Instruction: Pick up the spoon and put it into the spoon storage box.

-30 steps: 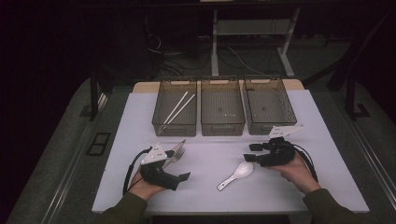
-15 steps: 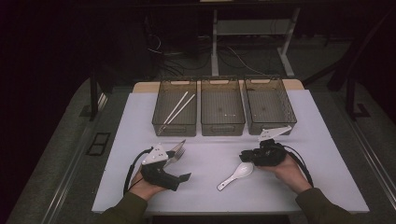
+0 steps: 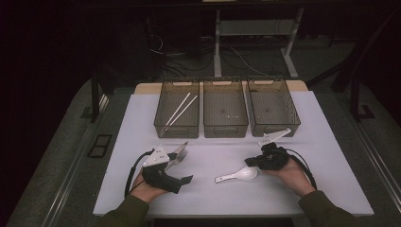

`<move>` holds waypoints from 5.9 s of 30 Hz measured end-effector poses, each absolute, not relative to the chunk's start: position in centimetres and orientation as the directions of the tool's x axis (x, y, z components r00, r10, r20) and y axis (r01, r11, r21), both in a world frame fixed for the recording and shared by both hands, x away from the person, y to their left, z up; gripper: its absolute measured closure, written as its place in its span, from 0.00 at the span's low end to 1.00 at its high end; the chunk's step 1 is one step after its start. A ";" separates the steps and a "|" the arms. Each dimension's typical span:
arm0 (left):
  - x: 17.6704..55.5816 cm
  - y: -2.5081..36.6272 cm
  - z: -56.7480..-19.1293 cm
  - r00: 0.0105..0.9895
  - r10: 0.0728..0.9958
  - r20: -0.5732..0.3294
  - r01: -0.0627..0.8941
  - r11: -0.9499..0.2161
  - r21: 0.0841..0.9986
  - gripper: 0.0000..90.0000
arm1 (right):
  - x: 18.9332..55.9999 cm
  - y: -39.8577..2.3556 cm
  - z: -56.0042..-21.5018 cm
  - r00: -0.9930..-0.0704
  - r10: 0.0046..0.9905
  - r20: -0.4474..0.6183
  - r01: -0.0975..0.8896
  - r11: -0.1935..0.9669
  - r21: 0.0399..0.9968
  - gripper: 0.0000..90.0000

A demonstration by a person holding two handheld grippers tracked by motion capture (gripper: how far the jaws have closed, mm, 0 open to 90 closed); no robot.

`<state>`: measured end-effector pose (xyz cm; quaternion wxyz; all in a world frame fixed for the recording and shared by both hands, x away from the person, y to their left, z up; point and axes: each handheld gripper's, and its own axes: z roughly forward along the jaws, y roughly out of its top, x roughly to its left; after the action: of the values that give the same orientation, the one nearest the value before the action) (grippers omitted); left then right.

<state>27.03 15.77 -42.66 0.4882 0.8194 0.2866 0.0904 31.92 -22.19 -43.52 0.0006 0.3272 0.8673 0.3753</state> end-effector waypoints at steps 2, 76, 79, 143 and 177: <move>27.0 15.8 -42.7 0.822 0.554 -0.129 0.378 -0.362 0.852 0.00 | 31.8 -22.4 -43.4 -0.786 0.569 0.243 0.565 0.500 0.657 0.97; 27.0 15.6 -42.8 0.836 0.530 -0.140 0.372 -0.361 0.855 0.00 | 31.1 -24.0 -40.3 -0.836 0.526 0.156 0.445 0.484 0.754 0.90; 27.0 15.5 -42.8 0.840 0.526 -0.136 0.365 -0.362 0.858 0.00 | 31.7 -24.1 -39.7 -0.829 0.537 0.158 0.447 0.464 0.765 0.90; 27.0 15.3 -42.9 0.851 0.505 -0.140 0.359 -0.367 0.858 0.00 | 42.5 -21.1 -37.5 -0.730 0.661 0.174 0.482 0.317 0.817 0.58; 26.8 15.5 -42.7 0.846 0.517 -0.133 0.357 -0.363 0.861 0.00 | 32.3 -26.2 -39.9 -0.712 0.679 0.178 0.466 0.267 0.843 0.31</move>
<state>26.80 15.46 -42.69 0.4978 0.8216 0.2659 0.0803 32.34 -26.22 -39.89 0.1100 0.3632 0.7883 0.4842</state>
